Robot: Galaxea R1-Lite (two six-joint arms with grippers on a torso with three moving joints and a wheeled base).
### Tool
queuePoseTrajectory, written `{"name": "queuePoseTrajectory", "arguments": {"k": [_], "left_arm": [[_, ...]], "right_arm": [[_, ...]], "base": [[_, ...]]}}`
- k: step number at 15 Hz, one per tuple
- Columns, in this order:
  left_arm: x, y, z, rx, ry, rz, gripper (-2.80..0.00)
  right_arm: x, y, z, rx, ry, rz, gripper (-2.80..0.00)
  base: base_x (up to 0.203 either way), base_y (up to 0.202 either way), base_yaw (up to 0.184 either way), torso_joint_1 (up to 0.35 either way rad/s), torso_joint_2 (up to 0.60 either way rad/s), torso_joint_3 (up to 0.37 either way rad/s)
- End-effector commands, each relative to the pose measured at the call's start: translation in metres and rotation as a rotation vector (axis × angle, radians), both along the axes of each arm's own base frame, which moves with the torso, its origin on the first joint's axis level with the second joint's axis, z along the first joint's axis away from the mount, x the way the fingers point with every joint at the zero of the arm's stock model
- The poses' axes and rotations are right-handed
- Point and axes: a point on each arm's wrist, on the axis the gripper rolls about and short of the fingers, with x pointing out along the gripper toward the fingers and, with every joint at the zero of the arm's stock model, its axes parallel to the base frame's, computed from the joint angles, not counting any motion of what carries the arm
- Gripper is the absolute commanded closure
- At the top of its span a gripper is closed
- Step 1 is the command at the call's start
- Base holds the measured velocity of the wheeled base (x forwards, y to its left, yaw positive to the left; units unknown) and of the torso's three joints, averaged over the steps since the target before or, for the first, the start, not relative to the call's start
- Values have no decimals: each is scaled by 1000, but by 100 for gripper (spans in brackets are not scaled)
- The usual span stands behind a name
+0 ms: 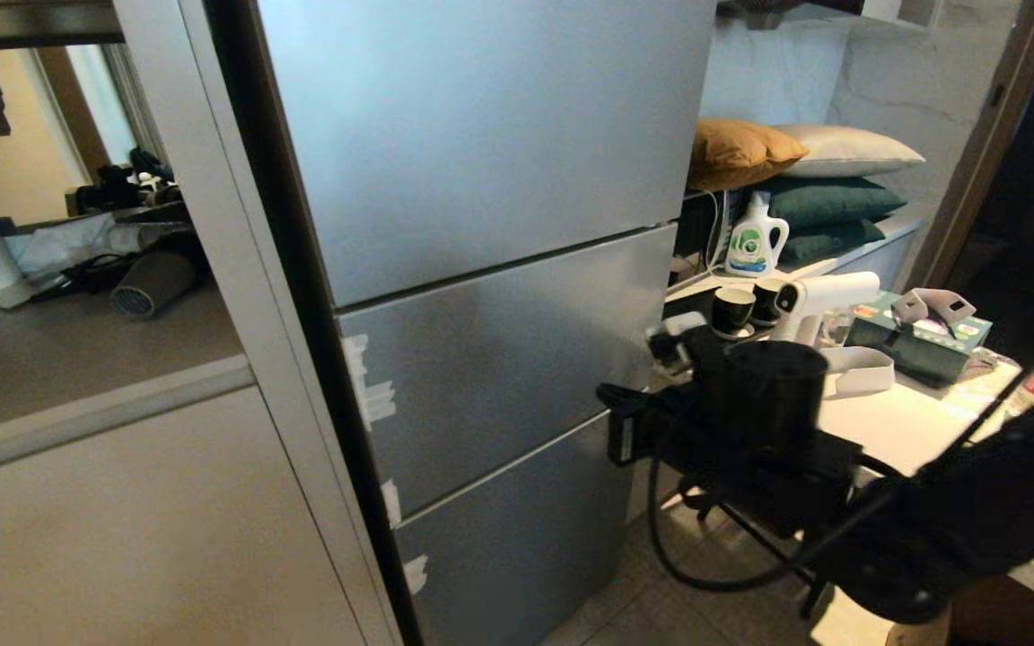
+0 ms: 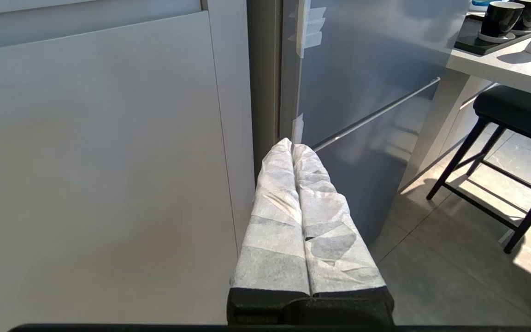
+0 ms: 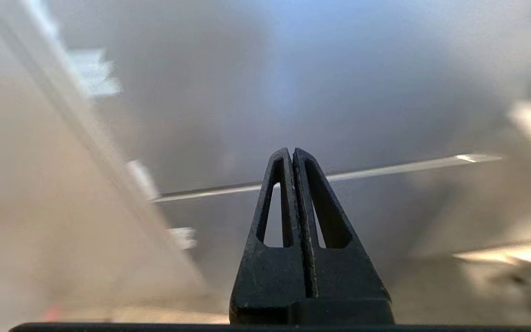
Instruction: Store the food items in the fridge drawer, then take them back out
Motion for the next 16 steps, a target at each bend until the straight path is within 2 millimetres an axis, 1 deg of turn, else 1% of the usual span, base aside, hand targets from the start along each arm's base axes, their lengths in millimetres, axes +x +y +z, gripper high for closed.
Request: {"name": "queuePoseTrajectory", "arguments": {"k": [1,3,4,7,9,11,13,15,16], "left_arm": [[1,0,-3,-1,10,1,0],[1,0,-3,-1,10,1,0],[1,0,-3,0,12,0,0],[1,0,-3,0,12,1,0],[1,0,-3,-1,12,1,0],[1,0,-3,1,12,1,0],[1,0,-3,-1,10,1,0],[1,0,-3,-1,12,0,0],[1,0,-3,1,12,1,0]], "right_arm": [[-49,-37,50,72,-116,-74,0],[-86,-71,66,94,-174,-188,0],[-105,-91,69,99,-199,-240,0],[-151,-155,54,55,-224,-459,0],[-188,-181,41,23,-207,-516,0],[-224,-193,20,-12,-154,-540,0],[-254,-200,-9,-46,-101,-551,0],[-273,-202,-33,-70,-46,-558,0],[-278,-203,-42,-65,-17,-563,0]], "base": [[0,0,0,0,0,0],[0,0,0,0,0,0],[0,0,0,0,0,0],[0,0,0,0,0,0],[0,0,0,0,0,0],[0,0,0,0,0,0],[0,0,0,0,0,0],[0,0,0,0,0,0],[0,0,0,0,0,0]]}}
